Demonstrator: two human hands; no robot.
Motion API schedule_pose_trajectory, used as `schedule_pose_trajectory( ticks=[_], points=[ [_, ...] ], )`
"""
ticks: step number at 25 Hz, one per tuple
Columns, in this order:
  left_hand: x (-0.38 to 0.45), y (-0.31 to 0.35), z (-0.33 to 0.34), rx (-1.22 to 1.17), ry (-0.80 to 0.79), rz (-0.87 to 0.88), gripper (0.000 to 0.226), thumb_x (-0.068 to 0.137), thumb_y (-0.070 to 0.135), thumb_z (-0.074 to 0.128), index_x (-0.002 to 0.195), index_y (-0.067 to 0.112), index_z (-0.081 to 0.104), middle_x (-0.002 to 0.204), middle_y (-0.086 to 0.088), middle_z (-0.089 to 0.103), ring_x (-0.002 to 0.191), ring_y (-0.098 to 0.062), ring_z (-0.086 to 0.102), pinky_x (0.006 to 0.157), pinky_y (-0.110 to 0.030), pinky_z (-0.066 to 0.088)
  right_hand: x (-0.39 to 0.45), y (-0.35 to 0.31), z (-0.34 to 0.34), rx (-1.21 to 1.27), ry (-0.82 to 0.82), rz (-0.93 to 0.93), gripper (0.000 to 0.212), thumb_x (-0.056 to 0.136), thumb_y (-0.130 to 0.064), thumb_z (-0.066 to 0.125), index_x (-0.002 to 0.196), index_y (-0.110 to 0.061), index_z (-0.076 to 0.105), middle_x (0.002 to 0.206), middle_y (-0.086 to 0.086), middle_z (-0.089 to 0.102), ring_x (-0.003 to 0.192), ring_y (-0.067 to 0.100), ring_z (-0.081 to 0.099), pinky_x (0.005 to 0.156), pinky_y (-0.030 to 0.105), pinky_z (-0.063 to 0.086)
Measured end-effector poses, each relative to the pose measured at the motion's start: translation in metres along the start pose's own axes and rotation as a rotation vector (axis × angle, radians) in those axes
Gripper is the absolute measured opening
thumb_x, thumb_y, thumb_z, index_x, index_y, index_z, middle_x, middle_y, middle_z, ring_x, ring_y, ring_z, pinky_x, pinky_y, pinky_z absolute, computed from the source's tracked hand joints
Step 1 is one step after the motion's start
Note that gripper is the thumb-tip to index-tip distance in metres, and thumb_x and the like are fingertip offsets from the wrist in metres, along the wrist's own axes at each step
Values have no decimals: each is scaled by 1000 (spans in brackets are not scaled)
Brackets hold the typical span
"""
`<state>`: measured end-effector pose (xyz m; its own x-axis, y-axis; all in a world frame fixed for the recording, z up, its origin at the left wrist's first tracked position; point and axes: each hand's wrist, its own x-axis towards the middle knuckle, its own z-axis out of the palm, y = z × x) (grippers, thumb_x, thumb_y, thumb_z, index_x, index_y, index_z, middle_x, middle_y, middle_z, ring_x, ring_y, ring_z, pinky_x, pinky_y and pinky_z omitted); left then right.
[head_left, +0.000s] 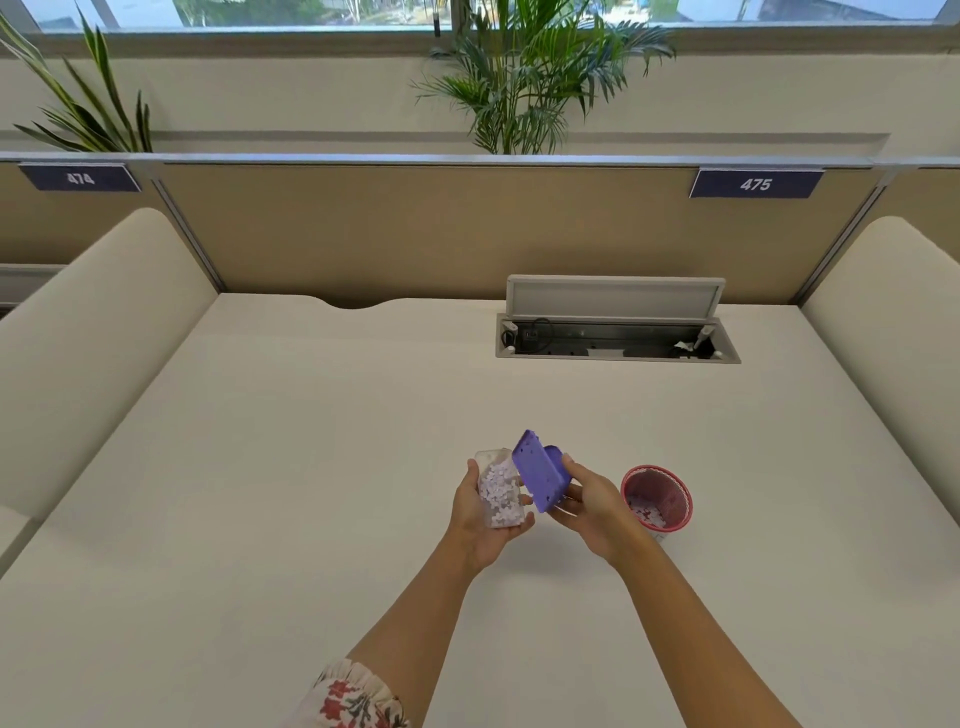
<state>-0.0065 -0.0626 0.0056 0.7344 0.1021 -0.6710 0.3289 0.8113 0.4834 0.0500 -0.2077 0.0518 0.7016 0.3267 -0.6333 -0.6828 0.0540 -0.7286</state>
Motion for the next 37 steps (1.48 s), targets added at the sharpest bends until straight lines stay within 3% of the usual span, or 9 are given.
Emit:
schedule_pose_trajectory(
  ticks=[6, 10, 14, 17, 20, 24, 27, 31, 37],
  points=[
    [-1, 6, -16, -47, 84, 52, 69, 100, 61, 29, 113, 3, 65, 99, -15, 68, 78, -27, 59, 67, -39, 56, 24, 29, -7, -6, 116, -3, 26, 103, -21, 46, 114, -7, 64, 106, 17, 69, 91, 31, 66, 73, 37, 55],
    [-3, 10, -25, -62, 119, 73, 69, 102, 59, 28, 125, 2, 59, 103, -17, 65, 83, -30, 59, 70, -43, 55, 40, 55, -6, -19, 218, 57, 20, 99, -18, 52, 91, -8, 68, 92, 14, 70, 83, 30, 66, 75, 36, 55],
    [-3, 13, -33, -73, 143, 85, 71, 102, 58, 27, 129, 0, 58, 102, -17, 65, 85, -31, 59, 73, -45, 55, 49, 74, -5, -259, 303, 84, 14, 87, -16, 58, 75, -13, 62, 78, 10, 58, 71, 24, 45, 68, 32, 36],
    [-3, 13, -39, -67, 164, 84, 73, 102, 59, 27, 129, -2, 57, 101, -17, 64, 84, -30, 59, 75, -45, 54, 49, 80, -5, -329, 320, 63, 21, 88, -14, 56, 72, -15, 70, 77, 6, 65, 72, 24, 53, 71, 31, 40],
    [-4, 12, -43, -55, 178, 85, 74, 102, 59, 26, 128, -3, 58, 100, -16, 65, 82, -30, 59, 74, -43, 54, 48, 83, -3, -402, 341, 5, 26, 93, -15, 53, 77, -18, 74, 82, 5, 70, 75, 23, 58, 69, 31, 42],
    [-4, 12, -42, -45, 185, 92, 72, 102, 58, 26, 128, -2, 57, 101, -17, 65, 82, -30, 60, 72, -43, 54, 46, 85, 0, -471, 372, -76, 24, 96, -16, 54, 93, -11, 77, 89, 8, 73, 80, 25, 62, 70, 31, 45],
    [-5, 12, -39, -41, 187, 92, 71, 103, 58, 26, 128, -1, 57, 99, -17, 65, 78, -30, 59, 71, -41, 53, 43, 84, 0, -503, 428, -110, 20, 92, -13, 59, 95, -12, 79, 84, 6, 72, 80, 24, 64, 69, 31, 48],
    [-6, 10, -31, -8, 182, 66, 67, 104, 55, 19, 128, 5, 57, 98, -17, 66, 72, -29, 58, 68, -38, 50, 39, 84, -6, -566, 478, -124, 17, 91, -15, 63, 93, -10, 78, 95, 10, 76, 79, 24, 64, 73, 33, 52],
    [-6, 10, -8, 117, 84, -26, 67, 106, 51, 15, 113, 5, 64, 90, -16, 71, 66, -27, 60, 63, -33, 48, 27, 55, -10, -737, 441, -326, 22, 97, -22, 56, 101, -5, 70, 104, 9, 73, 91, 25, 65, 72, 28, 41]
  ],
)
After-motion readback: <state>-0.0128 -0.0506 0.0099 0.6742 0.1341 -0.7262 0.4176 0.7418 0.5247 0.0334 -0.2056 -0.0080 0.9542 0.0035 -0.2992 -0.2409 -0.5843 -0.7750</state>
